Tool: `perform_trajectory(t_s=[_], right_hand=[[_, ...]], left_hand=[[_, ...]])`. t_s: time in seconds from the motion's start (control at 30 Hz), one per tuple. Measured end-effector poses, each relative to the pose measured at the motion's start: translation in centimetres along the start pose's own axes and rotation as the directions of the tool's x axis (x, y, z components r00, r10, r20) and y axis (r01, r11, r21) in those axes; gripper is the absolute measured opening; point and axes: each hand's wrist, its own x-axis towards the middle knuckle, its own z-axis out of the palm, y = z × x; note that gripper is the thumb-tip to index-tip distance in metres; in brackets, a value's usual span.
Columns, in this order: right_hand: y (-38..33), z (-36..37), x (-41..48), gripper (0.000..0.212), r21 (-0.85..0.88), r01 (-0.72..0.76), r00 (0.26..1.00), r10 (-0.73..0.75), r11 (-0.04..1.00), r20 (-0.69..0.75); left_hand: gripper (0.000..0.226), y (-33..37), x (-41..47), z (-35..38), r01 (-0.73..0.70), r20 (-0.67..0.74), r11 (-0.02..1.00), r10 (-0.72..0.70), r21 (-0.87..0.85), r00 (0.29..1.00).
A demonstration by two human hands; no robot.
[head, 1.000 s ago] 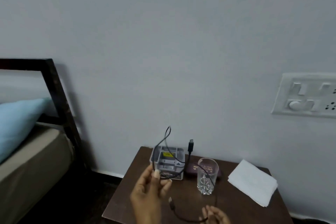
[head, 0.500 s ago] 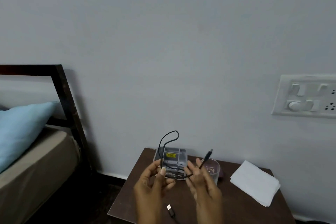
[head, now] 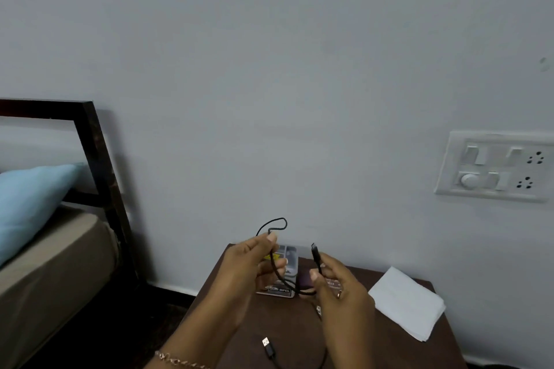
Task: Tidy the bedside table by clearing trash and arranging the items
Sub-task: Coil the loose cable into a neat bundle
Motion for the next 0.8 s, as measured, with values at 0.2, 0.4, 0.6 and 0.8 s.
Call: perform_trajectory(t_s=[0.2, 0.4, 0.6, 0.8], right_hand=[[-1.6, -1.1, 1.7, 0.026, -0.164, 0.182, 0.982, -0.188, 0.970, -0.019], [-6.1, -1.2, 3.9, 0.050, -0.165, 0.267, 0.958, -0.244, 0.949, 0.149], [-7.9, -1.0, 5.6, 0.029, -0.286, 0.301, 0.950, -0.258, 0.910, 0.178], [-8.0, -1.7, 5.5, 0.020, -0.278, 0.179, 0.980, -0.147, 0.944, 0.133]], left_hand=[[0.019, 2.3, -1.2, 0.2, -0.235, 0.063, 0.901, 0.228, 0.365, 0.972], [0.019, 4.9, -2.7, 0.7, -0.429, 0.147, 0.657, 0.441, 0.620, 0.886], [0.022, 6.1, -2.9, 0.8, -0.471, 0.167, 0.662, 0.469, 0.583, 0.867], [0.024, 5.7, -2.4, 0.5, -0.463, 0.181, 0.712, 0.438, 0.528, 0.880]])
